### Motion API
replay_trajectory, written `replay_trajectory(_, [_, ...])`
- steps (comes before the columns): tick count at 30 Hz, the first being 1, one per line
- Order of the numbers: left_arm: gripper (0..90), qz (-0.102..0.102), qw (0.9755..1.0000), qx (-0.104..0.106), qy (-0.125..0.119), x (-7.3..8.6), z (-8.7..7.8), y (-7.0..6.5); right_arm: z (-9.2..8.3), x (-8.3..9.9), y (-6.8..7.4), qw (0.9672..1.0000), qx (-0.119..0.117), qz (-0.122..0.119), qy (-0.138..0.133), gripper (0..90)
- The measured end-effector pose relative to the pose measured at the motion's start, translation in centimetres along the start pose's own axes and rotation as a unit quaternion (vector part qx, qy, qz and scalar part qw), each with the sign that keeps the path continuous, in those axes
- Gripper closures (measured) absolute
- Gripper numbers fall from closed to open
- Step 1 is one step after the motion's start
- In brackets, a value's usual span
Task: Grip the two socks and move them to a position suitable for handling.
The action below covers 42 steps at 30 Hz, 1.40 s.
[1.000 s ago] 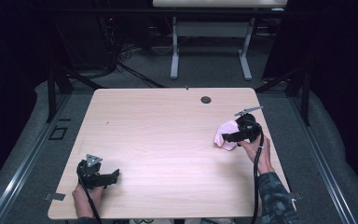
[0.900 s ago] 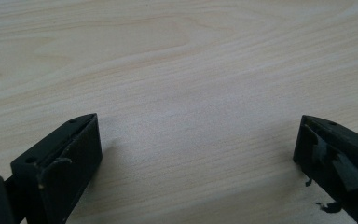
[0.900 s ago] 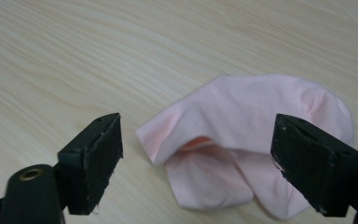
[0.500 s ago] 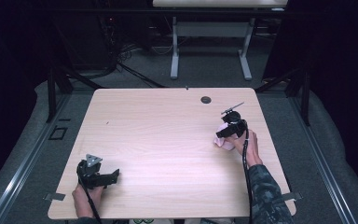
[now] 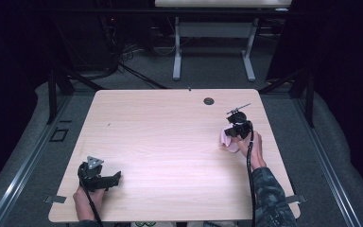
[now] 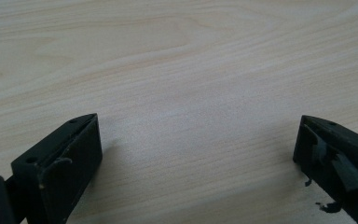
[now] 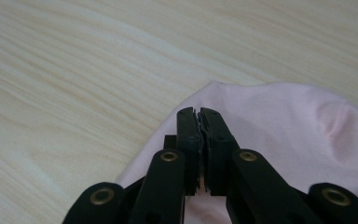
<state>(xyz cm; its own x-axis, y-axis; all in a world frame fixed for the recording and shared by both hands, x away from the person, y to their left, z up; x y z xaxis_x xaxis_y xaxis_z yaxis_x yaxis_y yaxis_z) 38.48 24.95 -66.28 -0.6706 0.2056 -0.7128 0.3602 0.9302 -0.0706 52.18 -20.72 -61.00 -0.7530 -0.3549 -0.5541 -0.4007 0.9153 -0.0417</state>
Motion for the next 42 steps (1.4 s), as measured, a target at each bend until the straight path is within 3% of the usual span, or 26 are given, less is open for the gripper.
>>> replay_trajectory(1, [1.1,0.000,1.0000,0.000,0.000,0.0,0.0,0.0,-0.8,-0.4,0.0,0.9998,-0.002,-0.004,-0.020,86.8])
replay_trajectory(8, [1.1,0.000,1.0000,0.000,0.000,0.0,0.0,0.0,-3.7,-0.9,0.7,0.9984,-0.022,-0.005,-0.052,86.8])
replay_trajectory(11, [1.1,0.000,1.0000,0.000,0.000,0.0,0.0,0.0,-6.5,-1.7,1.6,0.9956,-0.035,-0.012,-0.086,86.8])
replay_trajectory(13, [1.1,0.000,1.0000,0.000,0.000,0.0,0.0,0.0,-7.2,-1.9,1.9,0.9950,-0.035,-0.016,-0.093,86.8])
replay_trajectory(14, [1.1,0.000,1.0000,0.000,0.000,0.0,0.0,0.0,-8.6,-2.3,2.7,0.9931,-0.040,-0.024,-0.107,86.8])
replay_trajectory(15, [1.1,0.000,1.0000,0.000,0.000,0.0,0.0,0.0,-8.6,-2.3,2.7,0.9931,-0.040,-0.024,-0.107,86.8])
replay_trajectory(16, [1.1,0.000,1.0000,0.000,0.000,0.0,0.0,0.0,-10.1,-2.6,3.7,0.9909,-0.049,-0.032,-0.122,86.8])
replay_trajectory(20, [1.1,0.000,1.0000,0.000,0.000,0.0,0.0,0.0,-11.9,-2.8,5.0,0.9883,-0.065,-0.038,-0.133,86.7])
replay_trajectory(21, [1.1,0.000,1.0000,0.000,0.000,0.0,0.0,0.0,-13.1,-2.7,6.3,0.9858,-0.080,-0.043,-0.141,86.7])
replay_trajectory(22, [1.1,0.000,1.0000,0.000,0.000,0.0,0.0,0.0,-13.1,-2.7,6.3,0.9858,-0.080,-0.043,-0.141,86.7])
replay_trajectory(26, [1.1,0.000,1.0000,0.000,0.000,0.0,0.0,0.0,-14.9,-1.7,9.0,0.9811,-0.110,-0.059,-0.148,86.7])
replay_trajectory(30, [1.1,0.000,1.0000,0.000,0.000,0.0,0.0,0.0,-15.9,0.1,12.5,0.9758,-0.146,-0.074,-0.145,86.7])
replay_trajectory(31, [1.1,0.000,1.0000,0.000,0.000,0.0,0.0,0.0,-15.9,0.1,12.5,0.9758,-0.146,-0.074,-0.145,86.7])
replay_trajectory(32, [1.1,0.000,1.0000,0.000,0.000,0.0,0.0,0.0,-16.3,0.9,13.7,0.9733,-0.157,-0.083,-0.145,86.6])
replay_trajectory(34, [1.1,0.000,1.0000,0.000,0.000,0.0,0.0,0.0,-16.4,1.2,14.3,0.9725,-0.161,-0.085,-0.145,86.6])
replay_trajectory(35, [1.1,0.000,1.0000,0.000,0.000,0.0,0.0,0.0,-16.6,2.0,15.5,0.9696,-0.176,-0.091,-0.144,86.6])
replay_trajectory(36, [1.1,0.000,1.0000,0.000,0.000,0.0,0.0,0.0,-16.6,2.0,15.5,0.9696,-0.176,-0.091,-0.144,86.6])
replay_trajectory(37, [1.1,0.000,1.0000,0.000,0.000,0.0,0.0,0.0,-16.6,2.4,16.0,0.9689,-0.180,-0.096,-0.140,86.6])
replay_trajectory(38, [1.1,0.000,1.0000,0.000,0.000,0.0,0.0,0.0,-16.3,3.3,17.3,0.9657,-0.200,-0.096,-0.135,86.5])
replay_trajectory(40, [1.1,0.000,1.0000,0.000,0.000,0.0,0.0,0.0,-16.0,3.9,17.7,0.9656,-0.204,-0.102,-0.126,86.6])
replay_trajectory(42, [1.1,0.000,1.0000,0.000,0.000,0.0,0.0,0.0,-14.6,5.1,18.9,0.9644,-0.220,-0.100,-0.108,86.5])
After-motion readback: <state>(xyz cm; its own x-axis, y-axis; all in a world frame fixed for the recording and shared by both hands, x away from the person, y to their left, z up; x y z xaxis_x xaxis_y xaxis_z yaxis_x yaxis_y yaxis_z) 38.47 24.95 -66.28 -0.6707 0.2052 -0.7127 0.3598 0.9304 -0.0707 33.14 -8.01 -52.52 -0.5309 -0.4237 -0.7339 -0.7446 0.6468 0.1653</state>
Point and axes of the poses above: each handheld gripper's, and its own axes: z roughly forward along the jaws, x roughly out of its underside, y roughly to its left, the point moved 10 cm from there along z, roughly forward along the jaws, and after that the axes turned 6 degrees about x, right-handed, at the moved point
